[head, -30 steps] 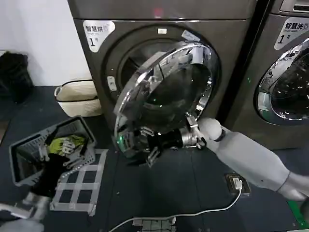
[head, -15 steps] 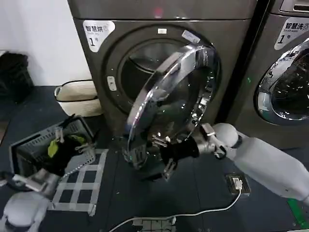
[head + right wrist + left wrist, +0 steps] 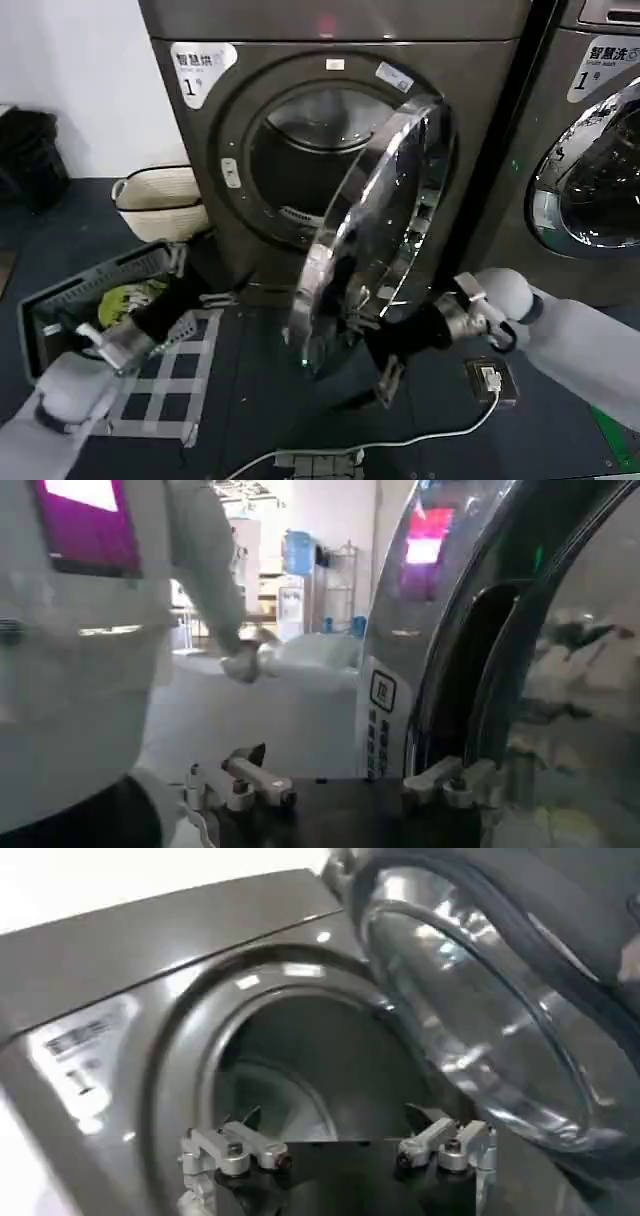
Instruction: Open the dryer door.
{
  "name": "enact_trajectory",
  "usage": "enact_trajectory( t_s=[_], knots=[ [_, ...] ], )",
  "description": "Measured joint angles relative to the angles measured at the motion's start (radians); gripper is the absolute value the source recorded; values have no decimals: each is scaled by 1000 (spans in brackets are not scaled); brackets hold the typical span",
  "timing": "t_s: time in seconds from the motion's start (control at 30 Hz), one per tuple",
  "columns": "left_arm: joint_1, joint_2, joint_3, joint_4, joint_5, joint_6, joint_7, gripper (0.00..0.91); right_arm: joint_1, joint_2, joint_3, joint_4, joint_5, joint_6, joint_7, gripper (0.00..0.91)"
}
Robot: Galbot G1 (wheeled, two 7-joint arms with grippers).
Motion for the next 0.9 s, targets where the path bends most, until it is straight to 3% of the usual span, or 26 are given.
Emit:
enact_trajectory(
  t_s=[0.5, 0.9],
  knots=[
    [-115, 27, 178, -47, 81, -14, 17, 907, -214, -174, 201, 89, -7, 17, -81, 907],
    [-184, 60, 289, -117, 97, -21, 28, 907, -535, -241, 509, 112, -19, 130, 24, 907]
  ],
)
